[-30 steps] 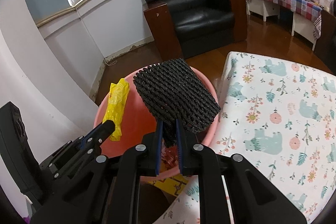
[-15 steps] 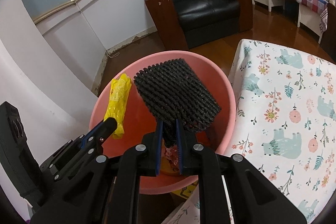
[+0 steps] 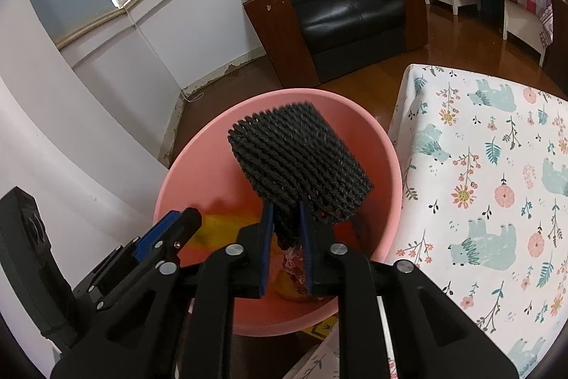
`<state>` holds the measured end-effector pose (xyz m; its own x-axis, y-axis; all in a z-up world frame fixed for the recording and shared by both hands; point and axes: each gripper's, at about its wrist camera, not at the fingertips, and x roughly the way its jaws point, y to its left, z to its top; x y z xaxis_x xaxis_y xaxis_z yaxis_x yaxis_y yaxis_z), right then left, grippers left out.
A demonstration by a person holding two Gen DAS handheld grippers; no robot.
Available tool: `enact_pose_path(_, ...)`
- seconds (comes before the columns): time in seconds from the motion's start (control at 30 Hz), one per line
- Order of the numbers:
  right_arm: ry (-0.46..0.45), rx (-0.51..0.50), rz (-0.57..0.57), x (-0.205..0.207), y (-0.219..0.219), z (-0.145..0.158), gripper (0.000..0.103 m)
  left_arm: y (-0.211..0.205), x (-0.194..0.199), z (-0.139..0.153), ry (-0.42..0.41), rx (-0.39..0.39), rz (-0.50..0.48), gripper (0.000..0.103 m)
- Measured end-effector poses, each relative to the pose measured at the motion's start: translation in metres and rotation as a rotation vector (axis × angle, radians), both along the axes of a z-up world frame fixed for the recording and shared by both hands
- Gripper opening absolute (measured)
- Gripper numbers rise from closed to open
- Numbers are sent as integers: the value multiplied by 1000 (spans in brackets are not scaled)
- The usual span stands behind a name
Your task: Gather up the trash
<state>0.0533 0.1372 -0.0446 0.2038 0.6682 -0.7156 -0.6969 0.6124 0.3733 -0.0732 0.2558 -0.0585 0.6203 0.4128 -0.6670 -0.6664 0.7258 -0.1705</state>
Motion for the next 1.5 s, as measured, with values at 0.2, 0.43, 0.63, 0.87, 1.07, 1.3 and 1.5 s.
enact_pose_path(0.2, -5, 22, 6, -1, -1, 4, 30, 2, -4, 1, -7, -4, 11, 36)
enact_pose_path(0.43, -47, 24, 13, -5, -7, 11, 33, -1, -7, 4, -9, 2, 6, 43)
enact_pose_path(0.63, -113, 14, 23, -16, -25, 18, 36, -11, -11, 14, -17, 22, -11, 44)
enact_pose_path(0.87, -166, 14, 37, -32, -48, 24, 43, -30, -19, 29, -27, 61, -49, 49)
enact_pose_path(1.07, -209, 25, 29, -44, -69, 31, 49, -49, -27, 44, -45, 85, -68, 51)
enact_pose_path(1.3, -242, 33, 17, -54, -90, 38, 54, -67, -36, 58, -57, 108, -80, 55)
enact_pose_path(1.5, -262, 35, -6, -60, -101, 42, 54, -80, -44, 69, -70, 107, -88, 55)
